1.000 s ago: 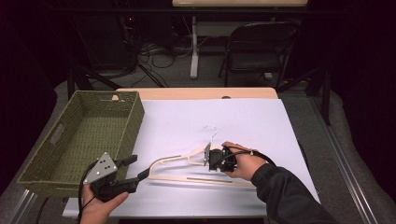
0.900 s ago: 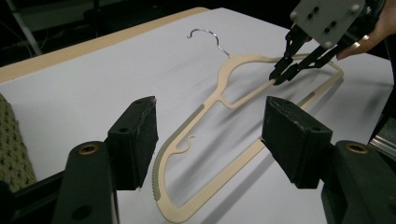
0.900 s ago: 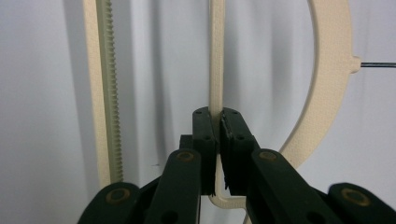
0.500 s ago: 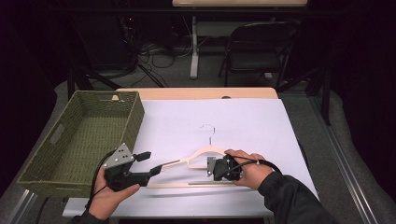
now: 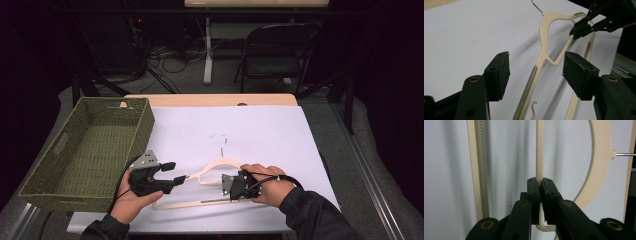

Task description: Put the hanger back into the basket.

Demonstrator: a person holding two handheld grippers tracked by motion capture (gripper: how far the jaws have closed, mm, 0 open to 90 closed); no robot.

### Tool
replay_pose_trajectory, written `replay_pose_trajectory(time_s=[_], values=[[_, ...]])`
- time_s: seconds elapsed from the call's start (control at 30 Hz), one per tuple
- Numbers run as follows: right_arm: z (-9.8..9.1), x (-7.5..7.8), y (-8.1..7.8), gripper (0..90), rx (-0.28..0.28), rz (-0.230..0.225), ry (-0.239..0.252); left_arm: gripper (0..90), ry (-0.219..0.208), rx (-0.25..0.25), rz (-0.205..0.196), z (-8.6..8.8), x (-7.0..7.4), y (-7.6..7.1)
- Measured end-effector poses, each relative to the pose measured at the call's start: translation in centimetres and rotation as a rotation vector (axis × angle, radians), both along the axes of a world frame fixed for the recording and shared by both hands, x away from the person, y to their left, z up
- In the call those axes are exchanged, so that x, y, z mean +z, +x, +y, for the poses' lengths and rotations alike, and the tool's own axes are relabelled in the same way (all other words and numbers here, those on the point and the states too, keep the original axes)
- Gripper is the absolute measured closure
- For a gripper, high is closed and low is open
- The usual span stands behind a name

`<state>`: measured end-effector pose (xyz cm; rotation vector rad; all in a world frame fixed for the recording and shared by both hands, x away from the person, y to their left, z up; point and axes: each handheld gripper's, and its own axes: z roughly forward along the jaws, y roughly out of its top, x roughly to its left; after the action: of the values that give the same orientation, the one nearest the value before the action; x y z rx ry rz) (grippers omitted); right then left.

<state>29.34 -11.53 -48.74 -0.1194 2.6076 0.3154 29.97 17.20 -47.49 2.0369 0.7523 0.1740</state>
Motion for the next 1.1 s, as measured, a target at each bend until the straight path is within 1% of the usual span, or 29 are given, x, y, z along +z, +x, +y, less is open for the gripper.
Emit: replay_pose_trajectory(time_s=[0.03,0.07,0.1,0.13,0.2,0.23,0.27,0.3,0.33,0.37,0.4,0.43,0.5,0.53,0.57,0.63,0.67,0.7,0.73,0.77,0.8,0.9,0.93,0.97,1.0,1.03,1.07,1.1], values=[[0.0,0.0,-0.1,85.5,-0.002,0.0,0.005,38.7,0.006,-0.007,0.009,-0.1,-0.1,0.2],[0.0,0.0,0.0,85.5,0.012,-0.014,0.0,38.7,0.006,-0.007,0.009,-0.1,-0.1,0.2],[0.0,0.0,-0.1,85.5,0.013,-0.015,-0.007,39.9,0.005,-0.018,0.022,-0.3,-0.1,0.5],[0.0,-0.1,-0.1,85.5,0.008,-0.019,-0.01,41.4,0.008,-0.018,0.02,-0.4,-0.2,0.6],[0.0,-0.2,-0.1,85.4,0.011,-0.026,-0.012,41.5,0.005,-0.014,0.026,-0.4,-0.2,0.8],[0.1,-0.4,-0.1,85.5,0.014,-0.027,-0.003,42.8,-0.018,-0.022,0.051,-0.2,-0.3,1.2],[0.1,-0.4,-0.1,85.5,0.014,-0.027,-0.003,44.1,-0.018,-0.022,0.051,-0.2,-0.3,1.2],[0.2,-0.3,-0.2,85.4,0.015,-0.043,-0.014,45.2,-0.031,-0.026,0.066,-0.2,-0.6,1.5],[0.2,-0.3,-0.2,85.4,0.015,-0.043,-0.014,45.5,-0.031,-0.026,0.066,-0.2,-0.6,1.5],[0.4,-0.3,-0.3,85.4,0.03,-0.044,-0.012,46.0,-0.019,-0.026,0.077,-0.2,-0.8,1.7],[0.5,-0.3,-0.3,85.5,0.036,-0.048,-0.014,47.0,-0.019,-0.033,0.088,-0.2,-1.0,1.7],[0.5,-0.3,-0.4,85.4,0.036,-0.047,-0.02,47.2,-0.024,-0.036,0.101,-0.3,-1.1,1.8],[0.6,-0.3,-0.4,85.4,0.036,-0.051,-0.014,48.1,-0.04,-0.048,0.136,-0.4,-1.4,2.1],[0.6,-0.3,-0.4,85.5,0.034,-0.05,-0.017,48.8,-0.045,-0.056,0.147,-0.5,-1.5,2.2],[0.7,-0.3,-0.3,85.4,0.04,-0.055,-0.013,48.9,-0.043,-0.06,0.156,-0.6,-1.5,2.2],[0.7,-0.4,-0.4,85.4,0.035,-0.056,-0.011,49.0,-0.044,-0.066,0.159,-0.8,-1.6,2.2],[0.7,-0.4,-0.3,85.4,0.041,-0.059,-0.004,49.3,-0.038,-0.074,0.165,-0.9,-1.6,2.3],[0.8,-0.3,-0.4,85.4,0.043,-0.062,-0.022,49.9,-0.035,-0.092,0.178,-1.3,-1.8,2.3],[0.8,-0.4,-0.4,85.4,0.042,-0.07,-0.014,50.1,-0.026,-0.101,0.184,-1.5,-1.8,2.3],[0.8,-0.4,-0.4,85.5,0.052,-0.07,-0.022,50.4,-0.019,-0.105,0.182,-1.8,-1.9,2.4],[0.9,-0.4,-0.5,85.4,0.055,-0.074,-0.015,50.4,-0.013,-0.107,0.182,-2.0,-2.0,2.4],[1.0,-0.4,-0.6,85.4,0.06,-0.078,-0.018,50.7,0.001,-0.12,0.199,-2.4,-2.1,2.7],[1.0,-0.5,-0.6,85.4,0.074,-0.081,0.007,50.8,0.0,-0.115,0.201,-2.6,-2.3,2.8],[1.0,-0.4,-0.7,85.5,0.067,-0.09,-0.011,51.1,0.003,-0.119,0.21,-2.7,-2.4,2.9],[1.1,-0.3,-0.7,85.4,0.068,-0.092,-0.01,51.3,0.013,-0.123,0.216,-2.7,-2.4,2.9],[1.1,-0.3,-0.7,85.4,0.068,-0.093,-0.009,51.6,0.01,-0.126,0.222,-2.8,-2.5,3.0],[1.1,-0.3,-0.7,85.4,0.069,-0.094,-0.007,51.9,0.017,-0.126,0.227,-2.9,-2.6,3.1],[1.1,-0.2,-0.7,85.4,0.068,-0.091,-0.013,52.7,0.018,-0.135,0.241,-3.0,-2.6,3.1]])
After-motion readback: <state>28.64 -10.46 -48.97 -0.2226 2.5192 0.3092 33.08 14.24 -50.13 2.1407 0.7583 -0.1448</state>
